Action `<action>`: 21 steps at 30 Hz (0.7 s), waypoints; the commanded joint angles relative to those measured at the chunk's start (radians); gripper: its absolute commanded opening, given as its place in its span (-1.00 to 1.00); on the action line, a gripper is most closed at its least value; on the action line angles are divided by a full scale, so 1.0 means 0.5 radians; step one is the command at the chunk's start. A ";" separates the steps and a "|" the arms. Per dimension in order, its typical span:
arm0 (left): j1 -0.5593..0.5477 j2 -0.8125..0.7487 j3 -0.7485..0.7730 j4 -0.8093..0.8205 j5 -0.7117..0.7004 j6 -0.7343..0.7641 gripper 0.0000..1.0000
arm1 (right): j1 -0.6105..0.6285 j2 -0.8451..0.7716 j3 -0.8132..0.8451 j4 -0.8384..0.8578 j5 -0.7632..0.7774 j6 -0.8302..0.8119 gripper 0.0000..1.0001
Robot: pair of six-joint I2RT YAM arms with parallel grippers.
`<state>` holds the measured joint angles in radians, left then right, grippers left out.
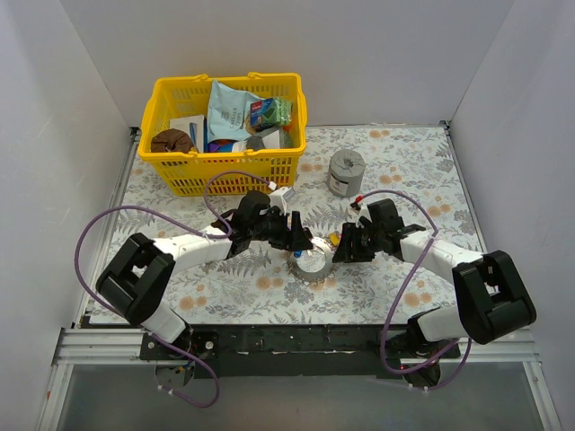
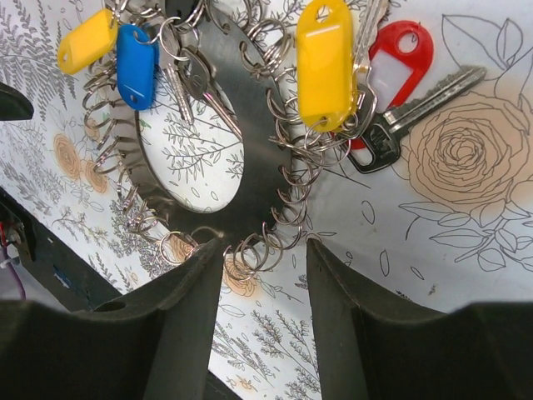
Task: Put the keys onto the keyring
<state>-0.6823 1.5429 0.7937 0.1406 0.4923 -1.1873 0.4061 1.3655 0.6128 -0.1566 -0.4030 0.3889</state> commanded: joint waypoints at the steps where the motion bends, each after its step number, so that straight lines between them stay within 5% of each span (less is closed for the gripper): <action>1: -0.013 0.040 0.042 0.035 0.037 -0.006 0.13 | -0.005 0.048 -0.014 0.006 -0.028 0.032 0.04; 21: -0.077 0.203 0.094 0.020 -0.003 -0.021 0.11 | -0.005 0.165 0.069 0.135 -0.323 0.112 -0.02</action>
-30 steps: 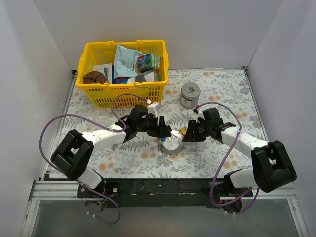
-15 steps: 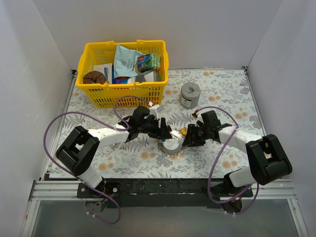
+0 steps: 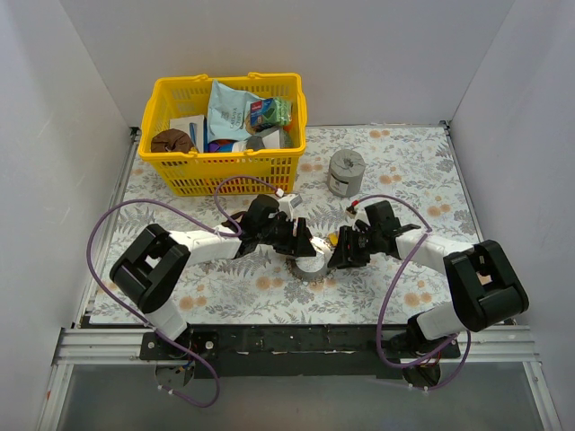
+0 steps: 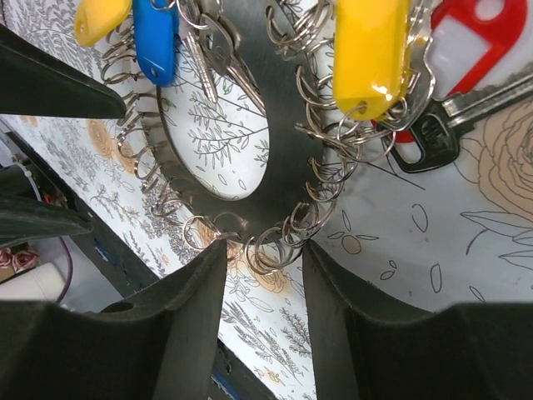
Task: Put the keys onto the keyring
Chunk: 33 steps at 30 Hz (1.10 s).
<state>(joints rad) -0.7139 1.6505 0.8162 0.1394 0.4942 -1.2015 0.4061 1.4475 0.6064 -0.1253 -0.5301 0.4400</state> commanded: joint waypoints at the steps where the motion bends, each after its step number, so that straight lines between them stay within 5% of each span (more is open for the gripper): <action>1: -0.017 -0.012 0.049 0.022 -0.007 0.004 0.11 | -0.005 0.004 0.094 0.079 -0.072 0.007 -0.01; 14: -0.020 -0.040 0.018 0.003 -0.034 0.004 0.11 | -0.005 0.210 0.238 0.159 -0.130 -0.039 -0.07; 33: -0.066 0.126 0.101 0.034 -0.019 -0.002 0.09 | -0.048 -0.149 0.223 0.027 0.075 -0.128 -0.05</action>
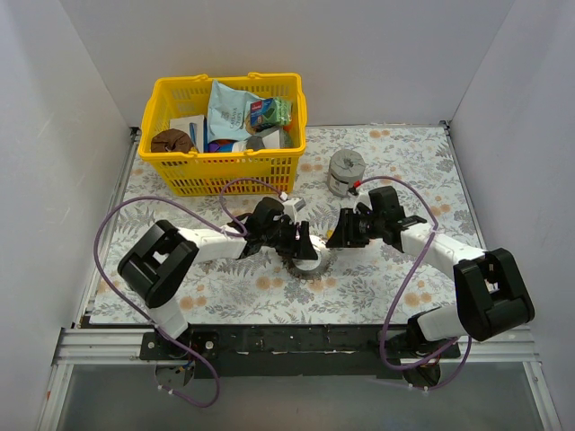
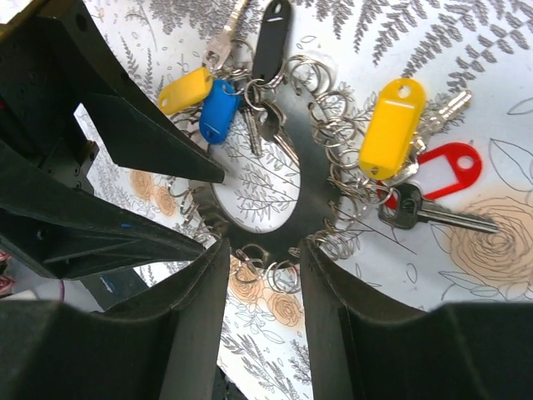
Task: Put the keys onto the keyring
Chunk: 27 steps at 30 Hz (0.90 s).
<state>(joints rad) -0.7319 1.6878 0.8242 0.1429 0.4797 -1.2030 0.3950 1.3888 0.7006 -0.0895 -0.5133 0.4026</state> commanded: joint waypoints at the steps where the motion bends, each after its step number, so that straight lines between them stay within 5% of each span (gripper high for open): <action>1: -0.043 0.072 0.100 0.024 0.010 -0.002 0.09 | -0.035 -0.035 0.029 -0.048 0.045 -0.051 -0.05; 14: -0.147 0.248 0.116 0.039 0.062 -0.002 0.06 | -0.081 -0.041 -0.030 -0.073 0.063 -0.093 -0.05; 27: -0.156 -0.013 -0.173 -0.086 0.013 -0.002 0.03 | -0.091 -0.029 -0.039 -0.088 0.072 -0.140 -0.05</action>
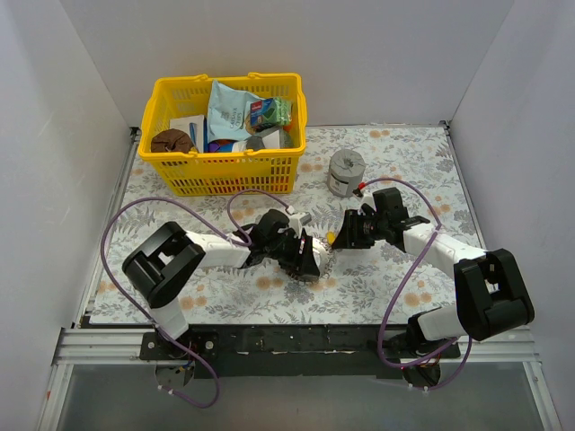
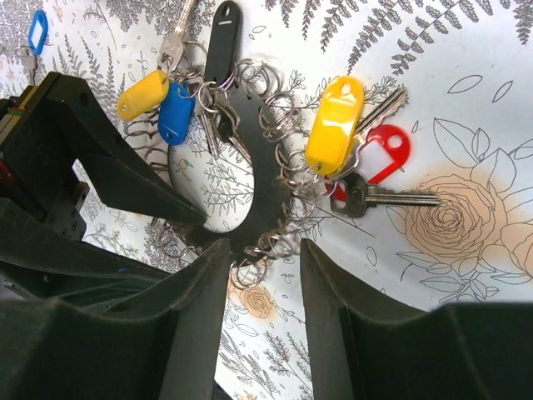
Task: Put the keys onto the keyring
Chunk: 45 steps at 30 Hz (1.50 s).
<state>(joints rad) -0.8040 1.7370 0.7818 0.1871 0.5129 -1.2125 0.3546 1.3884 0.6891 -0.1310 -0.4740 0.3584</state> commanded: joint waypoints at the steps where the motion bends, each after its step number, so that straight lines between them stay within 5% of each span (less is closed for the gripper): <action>1: -0.012 -0.124 -0.100 -0.193 -0.056 0.017 0.03 | -0.010 -0.025 -0.019 -0.002 -0.006 -0.057 -0.05; 12: -0.012 -0.231 -0.125 -0.475 -0.329 0.096 0.03 | -0.013 0.000 -0.062 0.007 -0.037 -0.094 -0.05; 26: -0.006 -0.286 0.179 -0.411 -0.418 0.035 0.05 | -0.010 0.067 -0.206 0.179 -0.196 -0.076 -0.07; 34: 0.169 -0.412 0.145 -0.653 -0.703 -0.136 0.07 | -0.007 0.205 -0.219 0.244 -0.258 -0.094 -0.10; 45: 0.393 -0.363 -0.070 -0.595 -0.495 -0.296 0.11 | 0.048 0.322 -0.191 0.326 -0.334 -0.082 -0.17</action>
<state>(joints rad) -0.6029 1.5314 0.7563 -0.1219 0.2203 -1.3315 0.3573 1.5188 0.5812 0.0223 -0.6373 0.3340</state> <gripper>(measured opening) 0.554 0.434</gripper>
